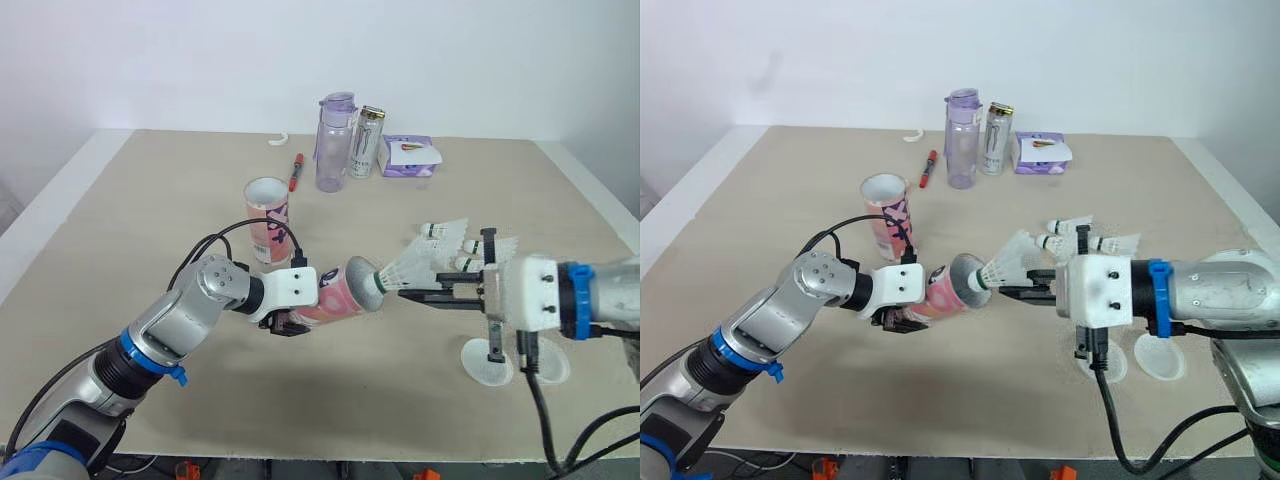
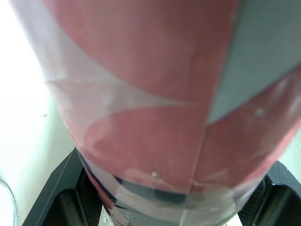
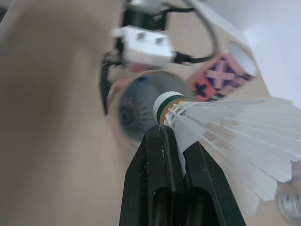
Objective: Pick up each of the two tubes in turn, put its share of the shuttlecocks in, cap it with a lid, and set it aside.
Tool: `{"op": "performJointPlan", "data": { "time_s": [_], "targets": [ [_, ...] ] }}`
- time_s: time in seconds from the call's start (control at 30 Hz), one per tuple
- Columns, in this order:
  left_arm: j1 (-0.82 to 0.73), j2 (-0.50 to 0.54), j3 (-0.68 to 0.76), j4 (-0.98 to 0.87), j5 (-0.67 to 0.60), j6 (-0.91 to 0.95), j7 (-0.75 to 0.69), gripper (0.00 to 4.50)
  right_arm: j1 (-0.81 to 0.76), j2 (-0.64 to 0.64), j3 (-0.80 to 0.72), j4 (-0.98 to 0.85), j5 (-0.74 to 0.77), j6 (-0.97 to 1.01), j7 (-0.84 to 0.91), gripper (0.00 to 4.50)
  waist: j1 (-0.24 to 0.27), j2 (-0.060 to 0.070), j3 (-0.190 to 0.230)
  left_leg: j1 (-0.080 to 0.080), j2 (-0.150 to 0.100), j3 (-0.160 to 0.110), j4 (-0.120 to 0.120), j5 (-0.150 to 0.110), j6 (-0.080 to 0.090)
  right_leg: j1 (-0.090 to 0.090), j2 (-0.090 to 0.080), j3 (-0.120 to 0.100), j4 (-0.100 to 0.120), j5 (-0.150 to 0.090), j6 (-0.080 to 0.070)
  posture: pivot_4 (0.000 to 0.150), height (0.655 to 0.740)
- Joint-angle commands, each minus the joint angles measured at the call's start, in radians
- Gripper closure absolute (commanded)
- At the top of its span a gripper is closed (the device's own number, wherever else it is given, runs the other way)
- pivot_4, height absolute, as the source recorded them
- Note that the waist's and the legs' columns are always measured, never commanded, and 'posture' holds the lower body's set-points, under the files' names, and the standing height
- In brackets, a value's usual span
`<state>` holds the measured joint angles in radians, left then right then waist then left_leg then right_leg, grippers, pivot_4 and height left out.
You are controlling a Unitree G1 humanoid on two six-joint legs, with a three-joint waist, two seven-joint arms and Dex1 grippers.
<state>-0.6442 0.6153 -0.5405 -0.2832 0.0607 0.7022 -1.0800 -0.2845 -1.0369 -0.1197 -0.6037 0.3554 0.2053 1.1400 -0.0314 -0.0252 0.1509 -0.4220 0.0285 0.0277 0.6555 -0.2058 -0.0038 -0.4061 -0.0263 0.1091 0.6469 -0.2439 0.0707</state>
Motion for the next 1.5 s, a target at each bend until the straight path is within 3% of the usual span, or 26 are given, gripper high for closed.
{"op": "performJointPlan", "data": {
  "time_s": [0.03, 0.13, 0.23, 0.27, 0.3, 0.53, 0.67, 0.93, 1.5],
  "targets": [
    [0.018, 0.0, -0.045, 0.04, 0.021, 0.043, 0.006, 1.49, -0.079, 0.012, 0.064, 0.026, -0.081, -0.04, -0.033, 4.48, 0.005, 0.0, 0.0, 0.0, 0.0, 0.0, 0.0, 0.0, 0.0, 0.0, 0.0, 0.0, 0.0, 0.0, 0.0, 0.15, 0.74],
    [0.025, 0.004, -0.045, 0.032, 0.022, 0.047, 0.008, 1.49, -0.116, 0.007, 0.107, 0.049, -0.106, -0.071, -0.008, 4.48, 0.008, -0.001, 0.0, 0.0, 0.0, 0.0, 0.0, 0.0, 0.0, 0.0, 0.0, 0.0, 0.0, 0.0, 0.0, 0.15, 0.74],
    [0.027, 0.004, -0.043, 0.033, 0.023, 0.049, 0.011, 1.49, -0.133, 0.009, 0.118, 0.048, -0.07, -0.062, 0.019, 3.67, 0.009, -0.001, 0.0, -0.001, 0.0, 0.0, 0.0, 0.0, 0.0, 0.001, 0.0, 0.0, 0.0, -0.001, 0.0, 0.15, 0.74],
    [0.027, 0.004, -0.042, 0.033, 0.024, 0.05, 0.013, 1.49, -0.132, 0.009, 0.114, 0.042, -0.047, -0.053, 0.03, 3.02, 0.009, -0.001, 0.0, -0.002, 0.0, 0.0, 0.0, 0.0, 0.0, 0.002, 0.0, -0.001, 0.0, -0.001, 0.0, 0.15, 0.74],
    [0.028, 0.004, -0.042, 0.033, 0.024, 0.051, 0.015, 1.49, -0.126, 0.015, 0.097, 0.032, -0.002, -0.025, 0.031, 3.02, 0.009, -0.001, 0.0, -0.002, 0.0, 0.0, 0.0, 0.0, 0.0, 0.002, 0.0, -0.001, 0.0, -0.001, 0.0, 0.15, 0.74],
    [0.037, 0.006, -0.046, 0.039, 0.028, 0.04, 0.019, 1.49, -0.02, 0.077, -0.144, 0.044, 0.345, 0.255, -0.1, 0.05, 0.01, -0.002, 0.001, -0.002, 0.001, -0.001, 0.0, 0.0, 0.0, 0.004, 0.0, -0.001, 0.0, 0.0, 0.0, 0.15, 0.74],
    [0.036, 0.006, -0.05, 0.041, 0.03, 0.034, 0.02, 1.49, 0.092, 0.112, -0.268, 0.137, 0.36, 0.343, -0.196, 0.05, 0.011, -0.004, 0.0, -0.001, 0.001, -0.001, 0.0, 0.0, 0.0, 0.005, 0.0, -0.001, 0.0, 0.0, 0.0, 0.15, 0.74],
    [0.034, 0.002, -0.058, 0.034, 0.031, 0.034, 0.018, 1.49, 0.219, 0.196, -0.339, 0.455, 0.132, 0.247, -0.402, 0.05, 0.01, -0.001, 0.0, -0.001, 0.0, 0.0, 0.0, 0.0, 0.0, 0.004, 0.0, 0.0, 0.0, 0.0, 0.0, 0.15, 0.74],
    [0.048, 0.02, -0.05, 0.009, 0.028, 0.057, 0.021, 1.49, 0.172, 0.279, -0.299, 0.68, 0.079, 0.204, -0.409, 0.05, 0.008, 0.004, -0.003, 0.0, 0.0, 0.0, -0.001, 0.0, 0.0, 0.004, 0.002, 0.001, 0.0, 0.0, 0.0, 0.15, 0.74]
  ]
}}
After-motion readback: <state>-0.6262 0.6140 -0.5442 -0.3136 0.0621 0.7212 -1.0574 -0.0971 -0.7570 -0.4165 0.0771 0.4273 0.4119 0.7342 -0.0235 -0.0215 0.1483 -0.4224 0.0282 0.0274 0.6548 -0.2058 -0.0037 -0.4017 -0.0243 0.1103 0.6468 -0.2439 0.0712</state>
